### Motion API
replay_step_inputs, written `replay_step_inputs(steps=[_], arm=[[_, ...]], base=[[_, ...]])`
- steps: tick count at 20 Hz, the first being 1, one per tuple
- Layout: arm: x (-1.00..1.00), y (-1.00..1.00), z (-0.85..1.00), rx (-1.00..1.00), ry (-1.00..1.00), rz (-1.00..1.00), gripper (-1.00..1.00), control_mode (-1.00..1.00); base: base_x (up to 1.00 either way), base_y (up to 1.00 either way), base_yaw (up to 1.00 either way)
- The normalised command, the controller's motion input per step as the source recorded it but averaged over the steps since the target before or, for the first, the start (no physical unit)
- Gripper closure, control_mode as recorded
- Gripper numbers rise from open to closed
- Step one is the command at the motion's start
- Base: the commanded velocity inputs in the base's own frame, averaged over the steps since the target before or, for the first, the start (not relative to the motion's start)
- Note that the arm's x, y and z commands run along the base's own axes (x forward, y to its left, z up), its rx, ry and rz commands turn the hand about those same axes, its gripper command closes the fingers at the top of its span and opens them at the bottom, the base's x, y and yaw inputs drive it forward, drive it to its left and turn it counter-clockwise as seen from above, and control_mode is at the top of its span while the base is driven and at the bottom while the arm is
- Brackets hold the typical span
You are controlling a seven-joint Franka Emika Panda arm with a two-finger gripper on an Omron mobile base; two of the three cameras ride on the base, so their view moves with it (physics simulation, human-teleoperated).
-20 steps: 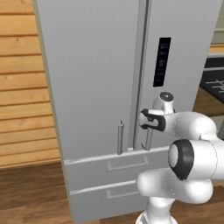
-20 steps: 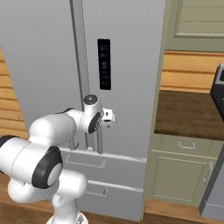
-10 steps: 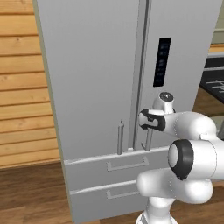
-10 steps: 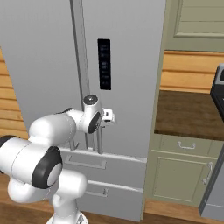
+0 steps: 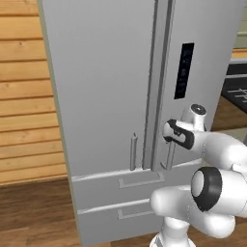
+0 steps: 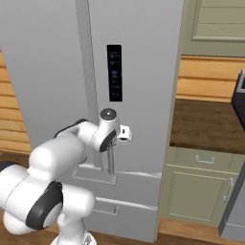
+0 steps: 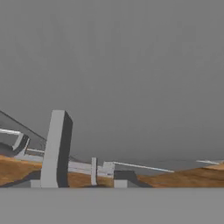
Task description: Take the strawberry from the fridge and place it on top of the pancake, located on the dining counter.
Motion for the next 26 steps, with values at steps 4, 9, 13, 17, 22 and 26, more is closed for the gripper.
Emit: replay_step_inputs(steps=[4,9,13,17,22,26], arm=[[-0.68,-0.91,-0.08,0.12,0.00,0.00,1.00,-1.00],[-0.82,-1.00,-0.08,0.18,0.00,0.00,1.00,-1.00],[-0.63,-0.91,0.00,0.14,0.00,0.00,1.00,-1.00],[-0.21,-0.76,0.00,0.14,0.01,0.01,-1.00,-1.00],[-0.24,-0.49,0.08,0.07,0.00,0.05,-1.00,-1.00],[-0.41,-0.64,0.23,0.08,0.00,0.00,-1.00,-1.00]], base=[[0.00,0.00,0.00],[0.00,0.00,0.00],[0.00,0.00,0.00],[0.00,0.00,0.00],[0.00,0.00,0.00],[0.00,0.00,0.00]])
